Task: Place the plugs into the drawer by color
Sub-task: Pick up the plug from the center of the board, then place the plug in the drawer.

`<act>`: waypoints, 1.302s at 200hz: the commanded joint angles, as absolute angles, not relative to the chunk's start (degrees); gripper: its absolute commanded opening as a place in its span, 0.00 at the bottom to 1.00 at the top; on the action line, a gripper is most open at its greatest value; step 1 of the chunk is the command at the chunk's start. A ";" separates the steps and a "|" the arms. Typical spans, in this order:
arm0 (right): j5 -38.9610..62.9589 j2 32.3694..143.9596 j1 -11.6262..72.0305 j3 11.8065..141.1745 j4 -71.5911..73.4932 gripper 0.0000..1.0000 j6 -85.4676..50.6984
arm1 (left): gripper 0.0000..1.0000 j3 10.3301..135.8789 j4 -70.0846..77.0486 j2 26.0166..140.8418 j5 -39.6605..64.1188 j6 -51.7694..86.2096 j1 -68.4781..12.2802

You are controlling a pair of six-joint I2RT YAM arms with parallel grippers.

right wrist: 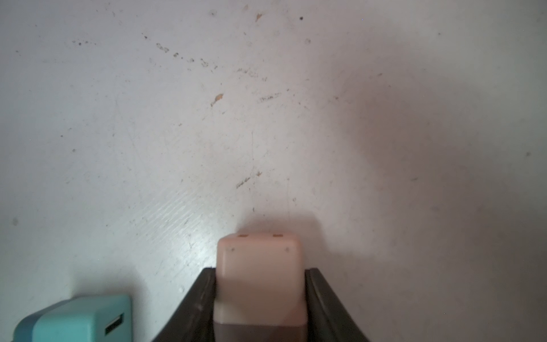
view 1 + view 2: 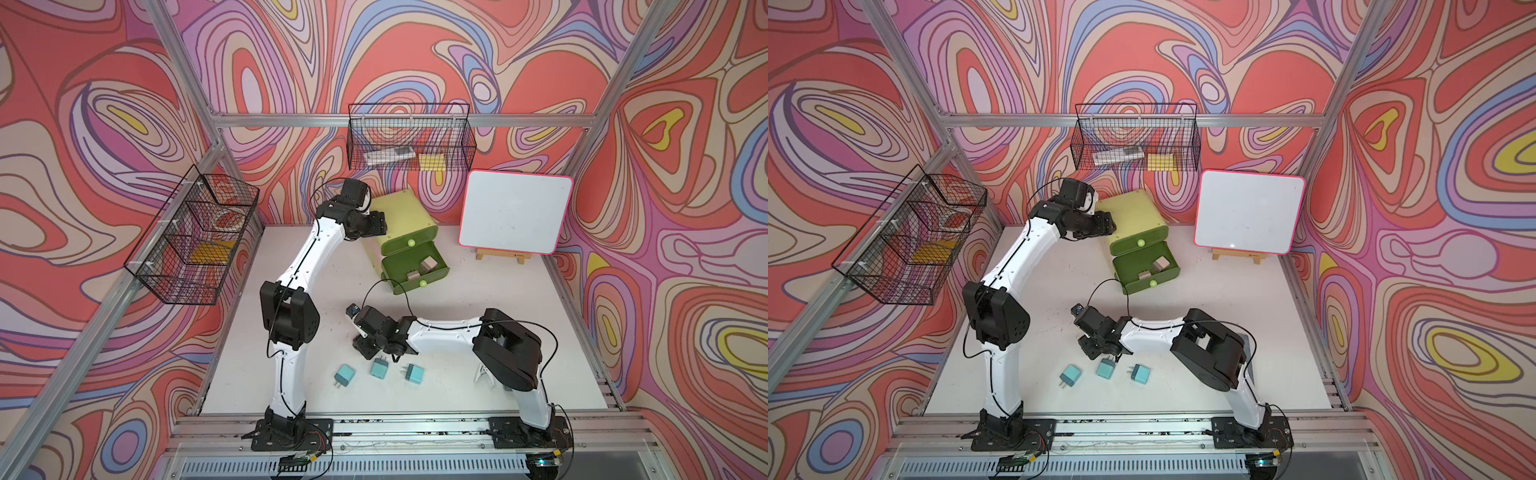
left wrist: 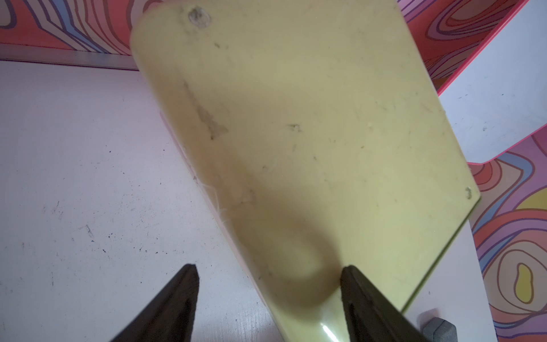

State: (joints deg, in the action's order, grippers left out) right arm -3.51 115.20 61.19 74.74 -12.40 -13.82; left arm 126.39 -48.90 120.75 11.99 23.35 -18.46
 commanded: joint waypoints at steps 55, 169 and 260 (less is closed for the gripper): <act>-10.45 93.21 47.61 70.43 -15.31 0.43 -11.08 | 0.75 127.33 -50.01 118.90 11.63 22.81 -18.91; -5.28 105.38 37.18 81.44 -10.44 0.38 -8.35 | 0.75 127.49 -49.74 119.66 10.61 22.68 -18.95; -4.31 111.81 37.09 84.62 -7.46 0.38 -9.93 | 0.75 127.42 -49.75 119.65 11.05 22.91 -18.94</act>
